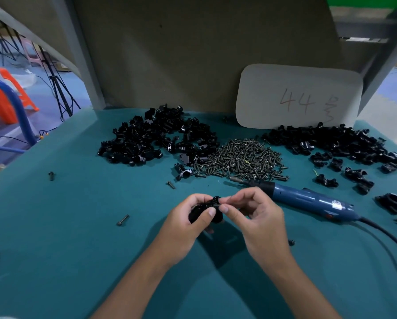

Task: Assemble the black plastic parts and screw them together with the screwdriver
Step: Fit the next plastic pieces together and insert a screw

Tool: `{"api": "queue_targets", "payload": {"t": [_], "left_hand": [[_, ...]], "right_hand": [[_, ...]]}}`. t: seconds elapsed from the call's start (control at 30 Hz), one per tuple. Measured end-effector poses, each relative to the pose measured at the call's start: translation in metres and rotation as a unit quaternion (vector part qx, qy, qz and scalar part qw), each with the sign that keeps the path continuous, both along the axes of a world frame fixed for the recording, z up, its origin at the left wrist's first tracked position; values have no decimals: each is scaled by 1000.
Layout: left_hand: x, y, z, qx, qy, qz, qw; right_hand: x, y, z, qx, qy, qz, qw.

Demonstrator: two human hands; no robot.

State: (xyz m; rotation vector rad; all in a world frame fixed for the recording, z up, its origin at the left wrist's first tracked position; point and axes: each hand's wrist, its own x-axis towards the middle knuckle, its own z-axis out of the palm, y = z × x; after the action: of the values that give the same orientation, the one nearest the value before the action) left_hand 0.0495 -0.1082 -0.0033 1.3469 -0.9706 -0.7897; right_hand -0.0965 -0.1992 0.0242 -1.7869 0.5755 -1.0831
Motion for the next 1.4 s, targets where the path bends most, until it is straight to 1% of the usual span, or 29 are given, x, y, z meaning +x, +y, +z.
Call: {"api": "queue_targets", "payload": {"t": [0.1,0.23,0.33,0.4,0.5,0.6,0.83,0.93,1.03,1.17,1.4], "left_hand": [[-1,1,0,-6,2,-3,1000],[0,1,3,-18,22,-2,1000],[-1,2,4,-18,12,-7,1000],[-1,2,4,-15,9,-11,1000],[-1,4,4,-9,-3,-25,1000],[0,4,3,-1,-19,-34,999],[2,4,2,14,-39,-7,999],[2,3,2,16,-33,-5,999],[4,3,2,20,-36,-9,999],[4,4,1,31,-50,-22,998],[5,4,1,23,-49,-30,998]], "right_hand": [[0,2,0,-35,16,-6,999],[-5,-5,1,-36,4,-14,999],[-2,-2,-1,-45,18,-13,999],[0,1,-2,-35,12,-11,999],[0,0,-3,8,-7,-16,1000],[-1,-3,-6,22,10,-18,1000],[2,-3,-12,61,19,-4,998],[0,-5,-11,64,18,11,998],[-3,-8,-10,72,21,46,996],[-4,-11,-12,26,61,31,997],[-5,-8,-10,-50,97,6,994]]}}
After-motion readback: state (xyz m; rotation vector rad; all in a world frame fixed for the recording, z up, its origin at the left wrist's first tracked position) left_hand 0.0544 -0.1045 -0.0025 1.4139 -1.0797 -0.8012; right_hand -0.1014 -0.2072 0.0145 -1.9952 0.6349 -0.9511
